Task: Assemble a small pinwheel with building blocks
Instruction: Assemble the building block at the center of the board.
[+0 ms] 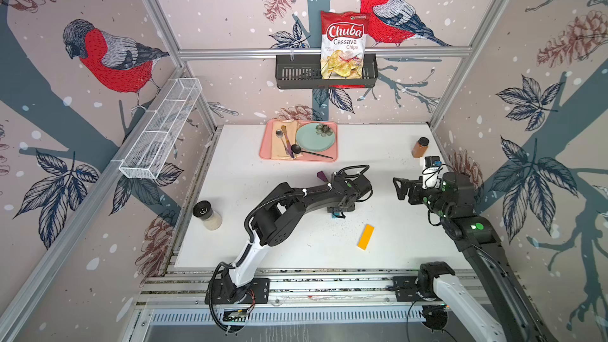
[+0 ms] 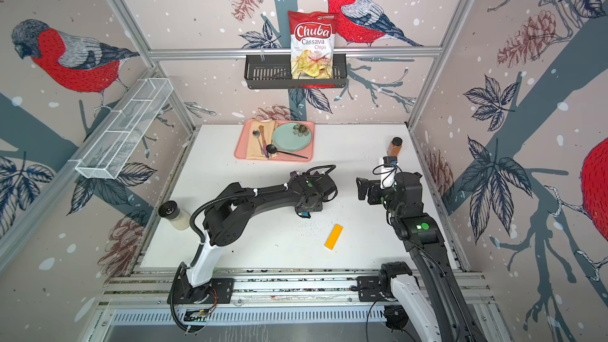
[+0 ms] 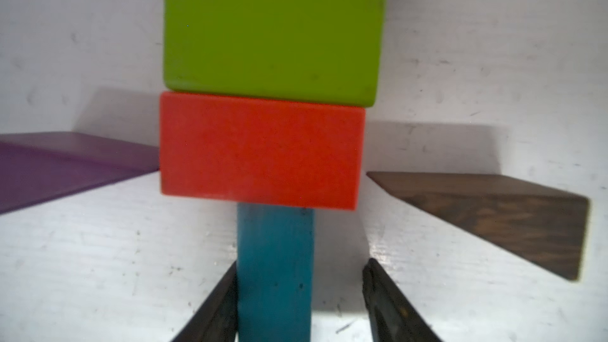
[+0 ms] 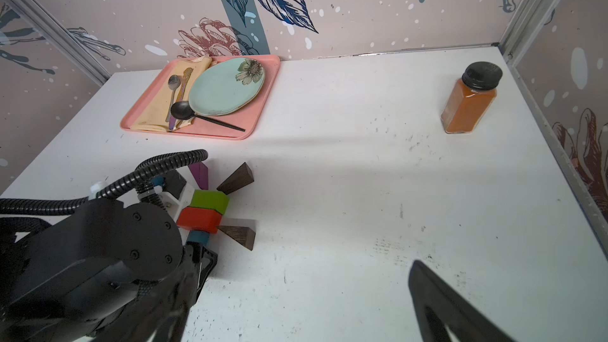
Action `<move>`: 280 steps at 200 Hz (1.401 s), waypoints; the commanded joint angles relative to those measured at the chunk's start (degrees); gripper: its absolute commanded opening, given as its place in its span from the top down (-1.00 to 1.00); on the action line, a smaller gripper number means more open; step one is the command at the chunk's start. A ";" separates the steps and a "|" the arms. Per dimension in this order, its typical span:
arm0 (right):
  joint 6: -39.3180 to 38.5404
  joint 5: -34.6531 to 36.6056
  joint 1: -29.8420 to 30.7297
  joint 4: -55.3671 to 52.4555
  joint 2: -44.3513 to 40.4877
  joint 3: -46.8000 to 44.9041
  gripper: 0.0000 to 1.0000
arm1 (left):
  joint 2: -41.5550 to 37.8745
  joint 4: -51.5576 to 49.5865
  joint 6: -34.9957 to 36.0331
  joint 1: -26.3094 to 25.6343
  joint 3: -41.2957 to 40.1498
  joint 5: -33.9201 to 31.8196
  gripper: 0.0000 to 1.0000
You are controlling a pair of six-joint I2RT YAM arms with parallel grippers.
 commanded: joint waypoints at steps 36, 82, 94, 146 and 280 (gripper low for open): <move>-0.64 0.39 0.21 0.63 -1.56 -0.31 -1.00 | -2.51 4.88 3.81 0.15 -6.12 5.65 -0.18; -0.99 -1.41 0.13 0.54 -1.22 0.48 -1.00 | -4.17 7.84 4.76 0.25 -8.22 6.10 -0.19; -1.21 -1.36 0.08 0.50 -1.09 0.32 -1.00 | -4.58 8.22 4.81 0.47 -8.50 6.66 -0.19; -1.17 -0.51 0.19 0.45 -1.30 -0.23 -0.98 | -5.43 12.74 4.82 0.77 -10.19 11.09 -0.16; -1.30 -1.20 0.30 0.65 -1.23 -0.26 -0.99 | -7.24 6.48 2.89 0.77 -10.19 6.51 0.10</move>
